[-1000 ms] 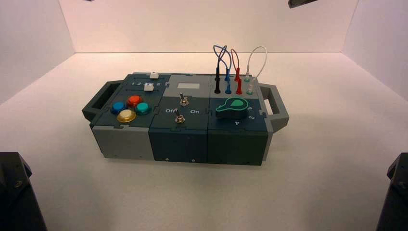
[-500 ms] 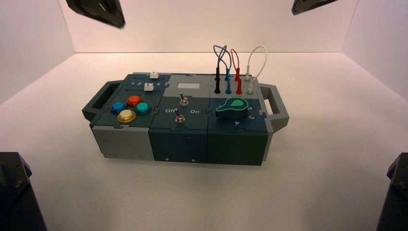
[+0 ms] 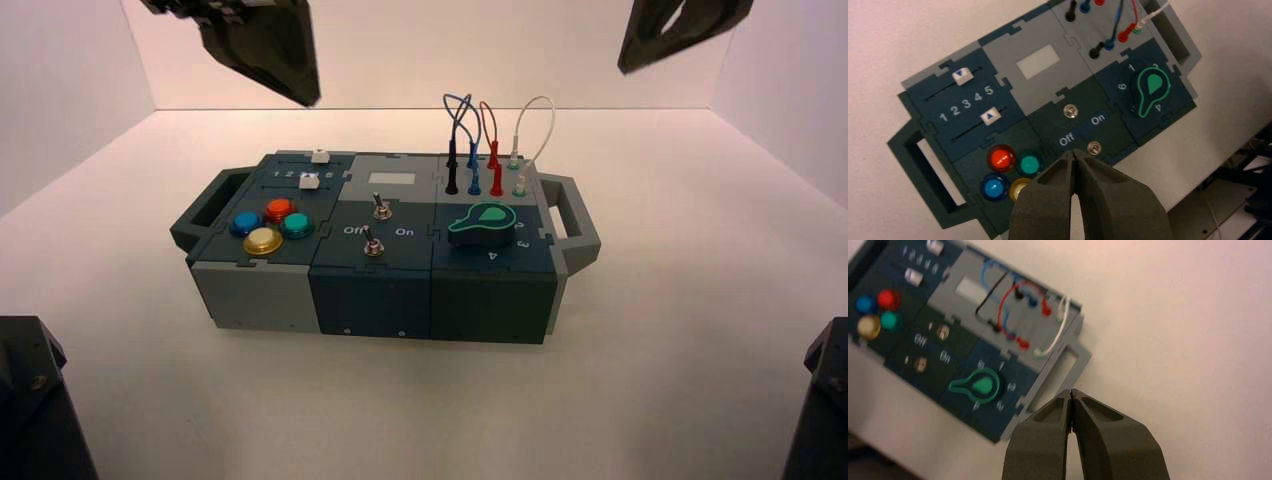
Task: Turn the knob to position 2.
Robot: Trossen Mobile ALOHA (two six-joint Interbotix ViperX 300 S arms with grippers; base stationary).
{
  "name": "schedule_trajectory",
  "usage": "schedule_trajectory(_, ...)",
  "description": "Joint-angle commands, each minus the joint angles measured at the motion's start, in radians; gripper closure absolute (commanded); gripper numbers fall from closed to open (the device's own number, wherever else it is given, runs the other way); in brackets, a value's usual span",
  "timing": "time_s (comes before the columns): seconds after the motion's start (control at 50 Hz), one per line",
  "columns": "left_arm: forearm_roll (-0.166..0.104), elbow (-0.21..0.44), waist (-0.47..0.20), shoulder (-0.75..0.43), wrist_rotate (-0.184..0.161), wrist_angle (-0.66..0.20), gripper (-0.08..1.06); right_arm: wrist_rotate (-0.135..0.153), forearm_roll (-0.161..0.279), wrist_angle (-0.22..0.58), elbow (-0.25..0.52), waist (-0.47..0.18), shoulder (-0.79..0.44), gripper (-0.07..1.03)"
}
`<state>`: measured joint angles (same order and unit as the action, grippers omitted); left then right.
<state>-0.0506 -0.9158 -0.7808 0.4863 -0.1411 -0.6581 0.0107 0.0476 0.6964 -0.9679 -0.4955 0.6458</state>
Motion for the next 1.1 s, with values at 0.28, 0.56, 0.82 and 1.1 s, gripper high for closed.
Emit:
schedule_trajectory(0.28,-0.017,0.051,-0.077,-0.074,-0.035,0.002,1.01,-0.002,0.015,0.008,-0.051,-0.057,0.163,0.99)
schedule_trajectory(0.56,-0.021,0.127,-0.195,-0.213,-0.095,0.0,1.01,-0.002,0.018,0.008,-0.044,-0.055,0.135,0.99)
schedule_trajectory(0.82,-0.028,0.207,-0.308,-0.344,-0.146,-0.037,1.01,0.002,0.018,0.006,-0.031,-0.057,0.072,0.99)
schedule_trajectory(1.1,-0.087,0.224,-0.345,-0.414,-0.152,-0.044,1.01,0.003,0.018,0.005,-0.026,-0.057,0.058,0.99)
